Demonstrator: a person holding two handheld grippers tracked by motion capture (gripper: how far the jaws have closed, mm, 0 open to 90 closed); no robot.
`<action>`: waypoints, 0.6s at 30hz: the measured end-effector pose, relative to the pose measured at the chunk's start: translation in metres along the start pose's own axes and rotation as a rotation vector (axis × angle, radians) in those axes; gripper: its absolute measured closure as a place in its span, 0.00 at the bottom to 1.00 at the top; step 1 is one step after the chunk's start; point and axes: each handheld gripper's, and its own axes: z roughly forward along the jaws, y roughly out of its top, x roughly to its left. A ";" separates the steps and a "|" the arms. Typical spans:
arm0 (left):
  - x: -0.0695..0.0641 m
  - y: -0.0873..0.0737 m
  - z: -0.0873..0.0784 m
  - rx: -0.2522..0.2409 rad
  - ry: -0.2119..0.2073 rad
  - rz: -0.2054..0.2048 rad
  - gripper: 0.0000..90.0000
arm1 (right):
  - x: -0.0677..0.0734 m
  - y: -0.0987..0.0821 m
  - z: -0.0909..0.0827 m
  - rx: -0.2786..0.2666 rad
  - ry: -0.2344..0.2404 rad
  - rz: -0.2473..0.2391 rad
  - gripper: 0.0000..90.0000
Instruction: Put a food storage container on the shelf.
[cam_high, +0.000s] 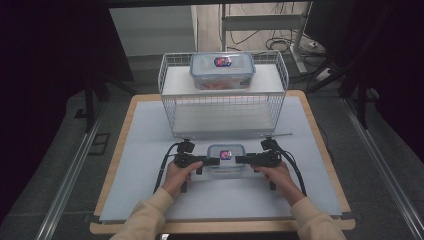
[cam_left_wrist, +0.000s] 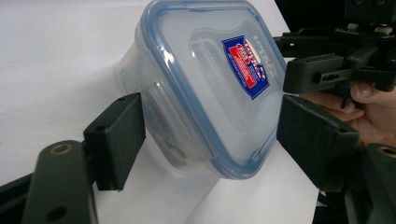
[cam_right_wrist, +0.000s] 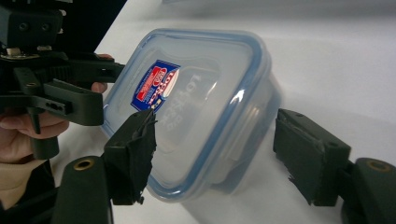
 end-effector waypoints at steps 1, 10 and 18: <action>0.000 0.000 0.000 0.001 0.004 0.000 0.28 | 0.000 0.000 0.000 0.003 0.009 0.005 0.37; -0.006 -0.005 -0.006 0.000 0.021 0.039 0.44 | 0.004 -0.004 -0.007 0.008 0.025 0.002 0.48; -0.012 -0.012 -0.011 -0.014 0.038 0.083 0.51 | 0.009 -0.010 -0.014 -0.003 0.028 -0.037 0.54</action>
